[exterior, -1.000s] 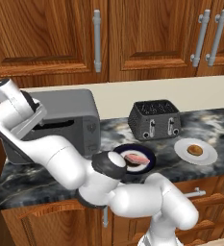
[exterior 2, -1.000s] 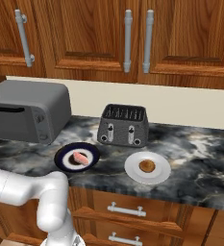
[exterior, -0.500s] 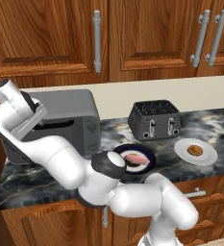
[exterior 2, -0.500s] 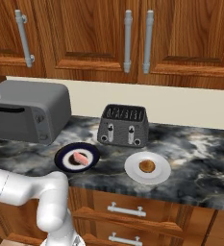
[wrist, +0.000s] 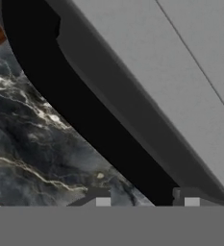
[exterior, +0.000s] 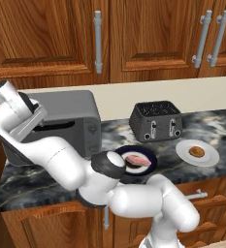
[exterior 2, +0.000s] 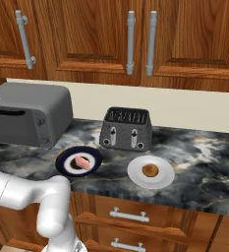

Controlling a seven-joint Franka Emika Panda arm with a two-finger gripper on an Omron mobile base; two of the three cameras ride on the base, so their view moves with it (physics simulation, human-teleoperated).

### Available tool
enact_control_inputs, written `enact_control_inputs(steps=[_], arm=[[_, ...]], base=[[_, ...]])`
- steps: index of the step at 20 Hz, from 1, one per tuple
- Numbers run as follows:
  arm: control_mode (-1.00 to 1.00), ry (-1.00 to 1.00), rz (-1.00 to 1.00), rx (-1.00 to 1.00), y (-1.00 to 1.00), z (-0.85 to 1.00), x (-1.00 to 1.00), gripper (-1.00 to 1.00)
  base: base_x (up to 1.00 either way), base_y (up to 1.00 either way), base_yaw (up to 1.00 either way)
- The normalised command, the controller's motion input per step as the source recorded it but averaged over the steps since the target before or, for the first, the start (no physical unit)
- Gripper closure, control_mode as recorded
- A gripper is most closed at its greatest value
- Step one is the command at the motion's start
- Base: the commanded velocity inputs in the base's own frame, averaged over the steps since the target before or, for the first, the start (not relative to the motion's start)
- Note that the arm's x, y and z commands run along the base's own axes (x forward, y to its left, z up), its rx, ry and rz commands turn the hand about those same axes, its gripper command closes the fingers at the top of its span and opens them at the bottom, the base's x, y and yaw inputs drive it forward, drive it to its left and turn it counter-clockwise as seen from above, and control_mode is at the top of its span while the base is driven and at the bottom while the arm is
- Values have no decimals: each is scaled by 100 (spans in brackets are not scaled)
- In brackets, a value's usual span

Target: Open the toaster oven door. Place the bread on the top rack in the toaster oven and place the steak on the bottom rack.

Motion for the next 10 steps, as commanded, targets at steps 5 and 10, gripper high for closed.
enact_control_inputs(steps=[5,10], arm=[[-100,10,3,-4,30,-100,-12,100],[-100,11,5,-4,29,-100,-34,100]], base=[[0,0,0],[0,0,0]])
